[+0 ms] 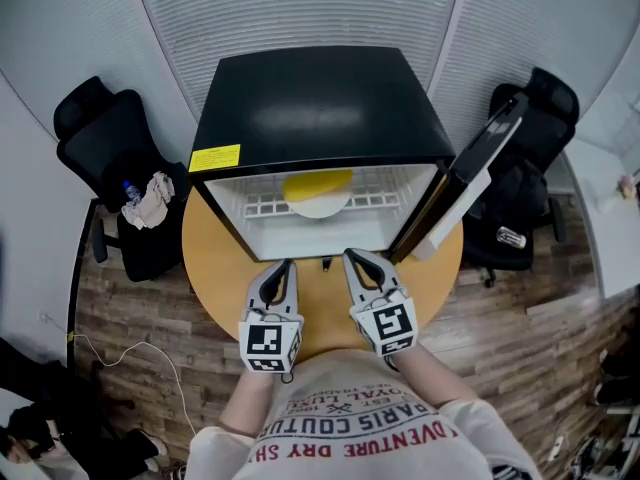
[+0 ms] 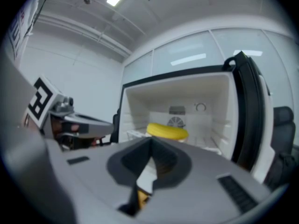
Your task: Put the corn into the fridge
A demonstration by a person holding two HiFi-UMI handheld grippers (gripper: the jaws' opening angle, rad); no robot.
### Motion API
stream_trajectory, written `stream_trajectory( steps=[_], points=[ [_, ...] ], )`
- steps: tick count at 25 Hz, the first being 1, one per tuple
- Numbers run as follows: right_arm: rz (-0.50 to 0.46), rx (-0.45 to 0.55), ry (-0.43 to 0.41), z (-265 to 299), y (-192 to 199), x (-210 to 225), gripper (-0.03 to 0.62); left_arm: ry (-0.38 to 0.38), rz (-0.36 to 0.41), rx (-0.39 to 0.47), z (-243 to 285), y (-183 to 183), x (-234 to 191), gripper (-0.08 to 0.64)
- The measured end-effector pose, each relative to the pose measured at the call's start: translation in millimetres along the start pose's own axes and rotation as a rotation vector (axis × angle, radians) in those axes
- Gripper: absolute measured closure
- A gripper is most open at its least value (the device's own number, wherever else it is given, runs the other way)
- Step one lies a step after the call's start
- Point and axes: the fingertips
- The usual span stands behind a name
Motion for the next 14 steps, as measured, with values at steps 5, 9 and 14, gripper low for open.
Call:
stream_trajectory(
  steps=[5,9,14],
  points=[
    [-0.002,-0.001,-0.010,-0.2,-1.3,-3.4,0.565,-0.006,0.013,-0.003,-0.9,0.5,-0.9,0.528],
    [0.006,0.008,-0.014,-0.3,-4.8,-7.7,0.565,-0.008,0.019,0.003,-0.4,-3.1,-3.0,0.528],
    [0.028,0.000,-0.010,0.8,-8.1,-8.6,0.565,-0.004,0.020,0.011,0.7,-6.6,-4.9,0.528]
  ],
)
Point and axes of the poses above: the fingertips, and each gripper's own axes: z forward along the fingers, x to its right, y out of its underside, and after that the axes turned 15 degrees about y, right-handed
